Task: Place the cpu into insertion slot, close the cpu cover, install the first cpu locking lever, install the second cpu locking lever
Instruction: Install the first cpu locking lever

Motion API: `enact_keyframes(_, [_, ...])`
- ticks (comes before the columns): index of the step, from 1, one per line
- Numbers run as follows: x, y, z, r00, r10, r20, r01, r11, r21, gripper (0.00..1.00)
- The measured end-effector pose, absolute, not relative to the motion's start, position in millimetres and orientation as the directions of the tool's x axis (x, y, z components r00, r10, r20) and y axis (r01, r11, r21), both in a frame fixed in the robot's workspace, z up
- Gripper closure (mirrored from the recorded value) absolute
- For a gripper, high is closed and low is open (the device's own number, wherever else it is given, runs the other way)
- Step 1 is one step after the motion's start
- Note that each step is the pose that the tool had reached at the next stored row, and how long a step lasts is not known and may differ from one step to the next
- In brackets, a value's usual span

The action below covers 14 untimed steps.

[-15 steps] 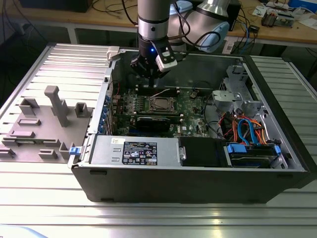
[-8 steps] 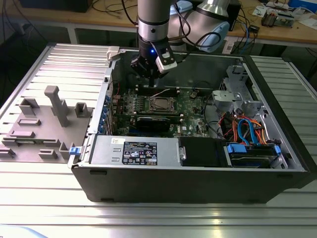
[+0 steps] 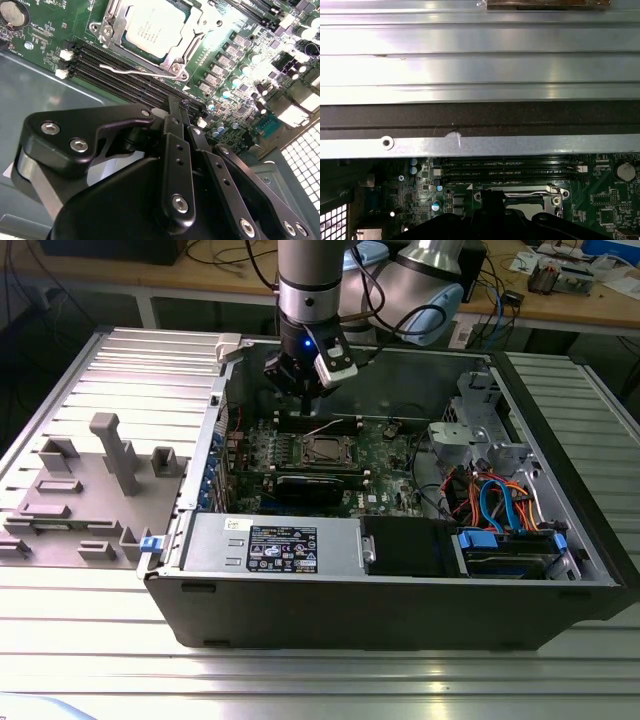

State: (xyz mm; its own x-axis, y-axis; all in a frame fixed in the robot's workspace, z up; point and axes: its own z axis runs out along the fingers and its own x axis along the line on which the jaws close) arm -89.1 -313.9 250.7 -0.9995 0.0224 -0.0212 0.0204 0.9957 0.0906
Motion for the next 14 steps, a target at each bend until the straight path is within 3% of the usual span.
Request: enact_keyframes(14, [-83.3, -315.9, 243.9, -1.000, 0.023, -0.021, 0.021, 0.995, 0.101, 0.89])
